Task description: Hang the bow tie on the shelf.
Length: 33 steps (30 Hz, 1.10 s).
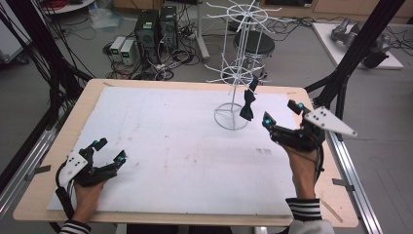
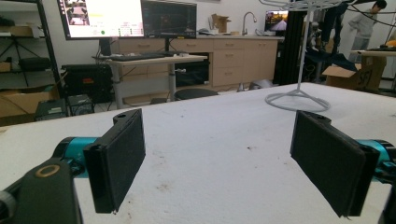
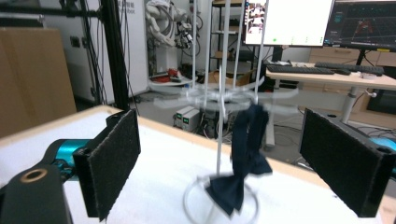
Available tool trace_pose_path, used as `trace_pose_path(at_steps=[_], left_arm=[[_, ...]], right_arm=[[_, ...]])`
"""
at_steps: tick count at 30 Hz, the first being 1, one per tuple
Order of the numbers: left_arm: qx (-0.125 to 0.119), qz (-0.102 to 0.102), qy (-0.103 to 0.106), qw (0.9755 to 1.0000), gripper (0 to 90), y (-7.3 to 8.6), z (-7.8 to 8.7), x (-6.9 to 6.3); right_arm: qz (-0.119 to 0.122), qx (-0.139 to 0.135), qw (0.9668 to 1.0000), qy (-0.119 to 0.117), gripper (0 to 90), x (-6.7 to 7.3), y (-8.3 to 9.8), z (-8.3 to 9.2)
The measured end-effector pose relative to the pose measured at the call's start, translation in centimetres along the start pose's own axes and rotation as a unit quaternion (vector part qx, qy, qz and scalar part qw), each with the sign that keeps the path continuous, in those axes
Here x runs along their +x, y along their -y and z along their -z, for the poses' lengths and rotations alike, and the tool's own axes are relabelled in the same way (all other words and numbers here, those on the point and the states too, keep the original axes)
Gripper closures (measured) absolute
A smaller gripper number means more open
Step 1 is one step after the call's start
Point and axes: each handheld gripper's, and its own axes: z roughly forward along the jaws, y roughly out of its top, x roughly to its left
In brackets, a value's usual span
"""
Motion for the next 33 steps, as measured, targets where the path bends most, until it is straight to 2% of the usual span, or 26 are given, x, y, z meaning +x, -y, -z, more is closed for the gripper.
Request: trace_pose_path(at_steps=[5,6,7,12,17,19,24,27,33], left_arm=[[-0.002,0.000,-0.001,1.0000,18.2,0.0,0.0,0.0],[-0.002,0.000,-0.001,1.0000,18.2,0.0,0.0,0.0],[-0.002,0.000,-0.001,1.0000,18.2,0.0,0.0,0.0],[-0.002,0.001,-0.002,1.0000,18.2,0.0,0.0,0.0],[-0.002,0.001,-0.001,1.0000,18.2,0.0,0.0,0.0],[-0.002,0.000,-0.001,1.0000,18.1,0.0,0.1,0.0],[-0.003,0.000,-0.001,1.0000,18.1,0.0,0.1,0.0],[-0.003,0.001,-0.002,1.0000,18.0,0.0,0.1,0.0],[-0.004,0.001,-0.002,1.0000,17.8,0.0,0.1,0.0]], right_arm=[[0.012,0.002,0.9999,-0.007,11.8,0.6,4.2,0.8],[0.007,0.006,0.9999,-0.008,11.8,1.0,6.0,0.9],[0.007,0.006,0.9999,-0.008,11.8,1.0,6.0,0.9],[0.004,0.004,0.9999,0.009,11.8,1.9,10.0,1.0],[-0.007,0.004,0.9998,0.020,11.8,2.5,12.9,0.8],[-0.007,0.000,0.9997,0.022,11.8,2.7,13.7,0.7],[-0.007,0.009,0.9996,0.027,11.8,3.2,15.6,0.2],[0.003,-0.002,0.9995,0.033,11.8,3.4,15.7,0.3],[0.005,-0.007,0.9994,0.033,11.8,3.4,15.8,0.4]])
